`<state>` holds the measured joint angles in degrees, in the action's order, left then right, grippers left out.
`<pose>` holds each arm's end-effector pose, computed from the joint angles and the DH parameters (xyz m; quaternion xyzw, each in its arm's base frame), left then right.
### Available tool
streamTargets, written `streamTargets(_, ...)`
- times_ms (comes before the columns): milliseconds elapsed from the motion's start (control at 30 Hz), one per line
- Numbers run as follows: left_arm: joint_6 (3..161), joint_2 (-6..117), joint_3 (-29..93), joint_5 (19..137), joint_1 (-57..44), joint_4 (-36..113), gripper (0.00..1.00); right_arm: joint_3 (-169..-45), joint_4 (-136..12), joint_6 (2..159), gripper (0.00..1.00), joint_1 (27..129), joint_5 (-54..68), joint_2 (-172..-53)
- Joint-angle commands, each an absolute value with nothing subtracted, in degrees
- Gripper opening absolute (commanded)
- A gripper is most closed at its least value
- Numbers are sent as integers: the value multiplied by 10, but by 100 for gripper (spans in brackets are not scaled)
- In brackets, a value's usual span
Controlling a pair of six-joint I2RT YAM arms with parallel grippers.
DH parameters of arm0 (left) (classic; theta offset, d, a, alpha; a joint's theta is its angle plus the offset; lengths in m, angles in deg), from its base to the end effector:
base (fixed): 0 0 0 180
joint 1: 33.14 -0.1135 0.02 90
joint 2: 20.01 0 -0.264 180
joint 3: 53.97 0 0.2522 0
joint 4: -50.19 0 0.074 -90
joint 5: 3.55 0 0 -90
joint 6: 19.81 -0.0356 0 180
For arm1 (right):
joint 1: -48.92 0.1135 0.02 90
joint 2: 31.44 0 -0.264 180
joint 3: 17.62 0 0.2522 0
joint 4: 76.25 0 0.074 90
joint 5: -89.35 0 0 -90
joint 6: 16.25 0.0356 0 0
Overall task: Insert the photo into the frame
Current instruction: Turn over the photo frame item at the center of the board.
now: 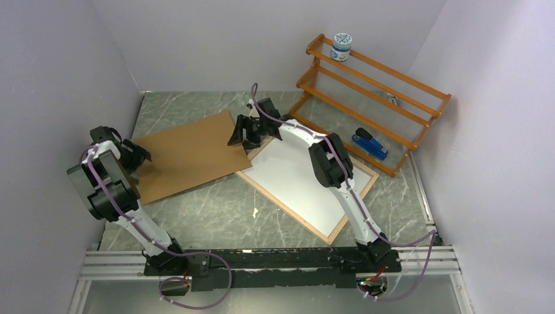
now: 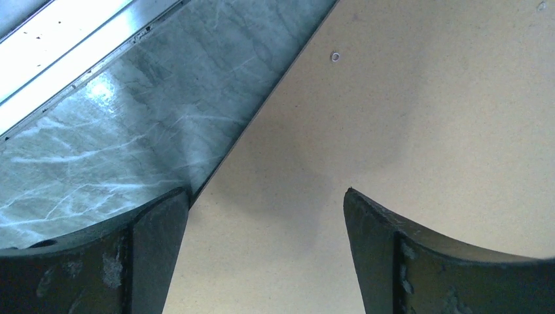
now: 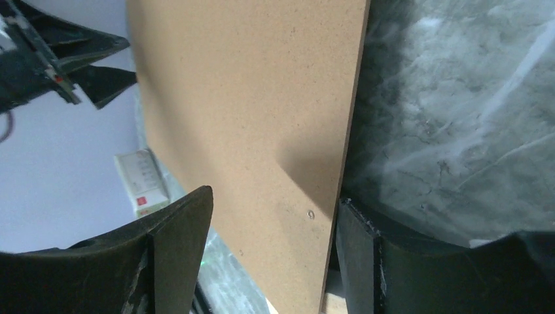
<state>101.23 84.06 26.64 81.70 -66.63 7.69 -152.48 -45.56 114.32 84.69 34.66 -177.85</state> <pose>0.3020 0.1963 0.1692 -0.5144 0.8309 -0.0361 0.2089 0.4450 0.3460 0.1398 -0.0862 0.8757 0.4564 0.1319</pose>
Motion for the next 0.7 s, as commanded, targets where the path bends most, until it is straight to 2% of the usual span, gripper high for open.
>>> streamTargets(0, 1025, 863, 258, 743, -665, 91, 91, -1511, -574, 1227, 68, 846, 462, -1785)
streamTargets(133, 1019, 863, 256, 734, -666, 90, 91, -1486, -684, 1281, 61, 843, 498, -1773)
streamTargets(300, 1016, 858, 256, 724, -666, 89, 90, -1434, -850, 1373, 42, 836, 534, -1753)
streamTargets(400, 1018, 857, 256, 718, -666, 90, 90, -1420, -911, 1410, 41, 835, 558, -1749)
streamTargets(467, 1018, 858, 254, 715, -666, 91, 90, -1417, -923, 1416, 45, 835, 569, -1747)
streamTargets(567, 1019, 856, 249, 713, -665, 94, 89, -1410, -913, 1410, 45, 835, 567, -1740)
streamTargets(667, 1020, 851, 252, 709, -666, 92, 89, -1403, -898, 1393, 31, 835, 553, -1727)
